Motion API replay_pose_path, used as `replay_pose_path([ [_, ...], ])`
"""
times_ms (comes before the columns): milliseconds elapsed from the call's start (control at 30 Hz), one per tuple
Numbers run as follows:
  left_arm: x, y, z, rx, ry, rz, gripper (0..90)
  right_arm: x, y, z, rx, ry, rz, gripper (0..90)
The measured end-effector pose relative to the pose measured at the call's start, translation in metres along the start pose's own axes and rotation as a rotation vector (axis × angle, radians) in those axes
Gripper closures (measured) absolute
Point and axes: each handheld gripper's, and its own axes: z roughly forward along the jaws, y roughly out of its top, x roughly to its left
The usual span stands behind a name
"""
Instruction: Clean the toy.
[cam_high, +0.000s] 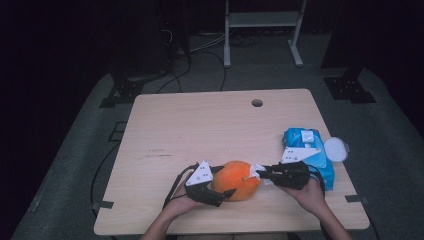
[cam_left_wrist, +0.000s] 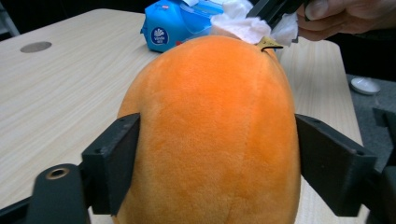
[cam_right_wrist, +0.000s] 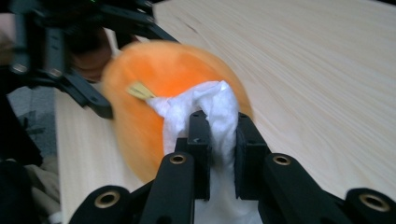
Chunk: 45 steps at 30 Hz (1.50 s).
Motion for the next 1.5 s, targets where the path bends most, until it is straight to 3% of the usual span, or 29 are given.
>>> replay_pose_path([
  [67,-0.005,0.003,0.001,0.011,-0.001,0.016,20.5,0.003,0.003,-0.001,-0.018,0.001,-0.007,78.7],
  [133,-0.008,0.005,0.001,0.004,-0.037,0.032,18.8,0.01,0.009,-0.001,-0.039,0.014,-0.029,78.7],
  [233,-0.004,0.004,-0.003,-0.007,-0.059,0.008,11.3,0.017,0.012,0.003,-0.035,0.024,-0.055,78.7],
  [367,0.006,0.001,-0.003,-0.01,-0.044,-0.067,9.1,0.014,0.008,0.003,-0.028,0.02,-0.047,78.7],
  [400,0.005,0.001,-0.002,-0.01,-0.041,-0.07,11.9,0.013,0.008,0.002,-0.028,0.016,-0.041,78.7],
  [533,-0.005,0.008,0.0,-0.024,0.031,0.03,29.6,0.018,0.014,0.001,-0.051,0.027,-0.049,78.7],
  [667,-0.013,0.015,0.003,-0.039,0.063,0.114,33.8,0.029,0.025,0.002,-0.088,0.062,-0.08,78.7],
  [767,-0.008,0.012,0.002,-0.029,0.029,0.07,26.0,0.028,0.022,0.002,-0.071,0.057,-0.083,78.7],
  [867,0.001,0.008,0.004,-0.004,0.009,-0.063,9.6,0.021,0.015,0.003,-0.048,0.032,-0.076,78.8],
  [967,0.004,0.004,0.008,0.0,-0.006,-0.116,12.0,0.018,0.015,-0.001,-0.05,0.014,-0.064,78.8],
  [1033,0.001,0.006,0.008,-0.013,0.019,-0.092,22.8,0.021,0.018,-0.001,-0.058,0.008,-0.075,78.7],
  [1100,-0.003,0.009,0.007,-0.032,0.052,-0.035,31.1,0.029,0.023,0.002,-0.07,0.005,-0.106,78.7],
  [1233,-0.01,0.017,0.003,-0.05,0.122,0.07,33.6,0.034,0.03,-0.001,-0.086,-0.006,-0.136,78.7],
  [1400,-0.01,0.016,0.004,-0.047,0.109,0.081,33.2,0.021,0.022,-0.003,-0.085,0.004,-0.077,78.8],
  [1500,-0.018,0.02,0.006,-0.038,0.109,0.13,32.9,0.032,0.026,-0.001,-0.094,0.008,-0.102,78.8],
])
